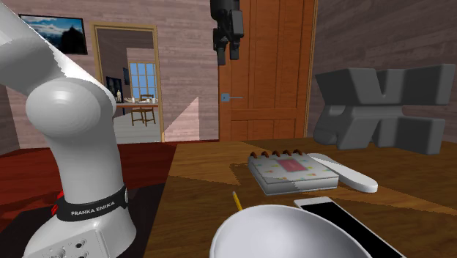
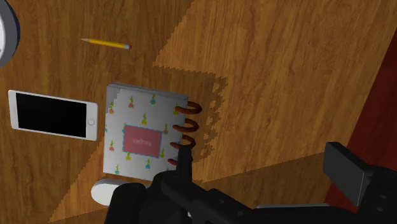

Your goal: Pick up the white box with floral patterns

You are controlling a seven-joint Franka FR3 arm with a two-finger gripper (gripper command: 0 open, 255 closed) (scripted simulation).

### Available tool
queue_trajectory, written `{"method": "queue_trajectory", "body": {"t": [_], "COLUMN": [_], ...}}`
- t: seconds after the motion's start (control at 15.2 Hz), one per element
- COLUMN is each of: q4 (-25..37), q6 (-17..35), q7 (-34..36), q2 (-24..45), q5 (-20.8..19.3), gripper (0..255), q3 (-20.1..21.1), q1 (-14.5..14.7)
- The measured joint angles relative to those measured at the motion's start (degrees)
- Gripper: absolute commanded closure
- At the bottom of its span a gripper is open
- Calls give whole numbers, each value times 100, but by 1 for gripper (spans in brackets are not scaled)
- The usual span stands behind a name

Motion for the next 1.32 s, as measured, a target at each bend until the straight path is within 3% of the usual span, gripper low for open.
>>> {"method": "queue_trajectory", "body": {"t": [0.26,0.73,1.06,1.32], "q4": [-363,-1257,-1360,-1329], "q6": [442,1832,2548,2816], "q7": [339,1676,2955,4217], "q2": [78,727,1694,2557], "q5": [-224,-1169,-2221,-3346], "gripper": [0,0,0,0], "q3": [292,1211,1883,2359], "q1": [-82,-499,-1053,-1557]}}
